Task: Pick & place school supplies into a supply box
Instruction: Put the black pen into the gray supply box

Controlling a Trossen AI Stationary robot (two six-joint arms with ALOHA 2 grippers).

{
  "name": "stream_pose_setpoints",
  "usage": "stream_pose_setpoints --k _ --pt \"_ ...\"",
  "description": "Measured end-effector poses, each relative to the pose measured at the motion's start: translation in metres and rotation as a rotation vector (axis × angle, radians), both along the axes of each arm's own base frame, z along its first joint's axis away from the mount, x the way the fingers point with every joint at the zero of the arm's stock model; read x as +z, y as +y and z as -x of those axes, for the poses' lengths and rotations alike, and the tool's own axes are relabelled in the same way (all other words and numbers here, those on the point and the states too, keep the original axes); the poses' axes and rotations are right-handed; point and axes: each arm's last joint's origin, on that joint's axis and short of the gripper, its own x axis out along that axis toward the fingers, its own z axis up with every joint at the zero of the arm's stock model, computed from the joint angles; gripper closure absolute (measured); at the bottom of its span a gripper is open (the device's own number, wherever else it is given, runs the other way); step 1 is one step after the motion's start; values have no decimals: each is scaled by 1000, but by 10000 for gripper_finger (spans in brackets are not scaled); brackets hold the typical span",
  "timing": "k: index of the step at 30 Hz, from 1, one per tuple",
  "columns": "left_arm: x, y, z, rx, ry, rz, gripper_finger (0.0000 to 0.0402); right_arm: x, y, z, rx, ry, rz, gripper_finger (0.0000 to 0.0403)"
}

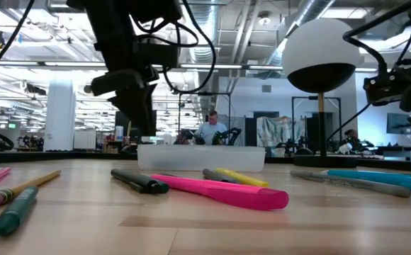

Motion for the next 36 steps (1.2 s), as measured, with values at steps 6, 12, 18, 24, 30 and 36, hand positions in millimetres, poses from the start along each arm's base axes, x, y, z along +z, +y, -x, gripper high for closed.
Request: stream_pose_setpoints --k 6,12,18,24,30,36 --pt "-1 -7 6 -5 46 -10 248 -2 0 1 92 36 9 388" --pt "-2 -19 12 0 58 -63 248 -2 -6 -3 159 37 48 386" --pt "-2 -31 21 20 74 -122 248 4 -12 -9 201 53 127 396" --pt "-1 -45 32 26 96 -183 248 24 -12 -18 218 55 222 399" --pt "-1 -66 41 -25 81 -205 248 50 -19 -47 347 -54 350 398" --pt "-1 -90 51 -79 38 -224 248 69 -46 -90 497 -178 418 397"
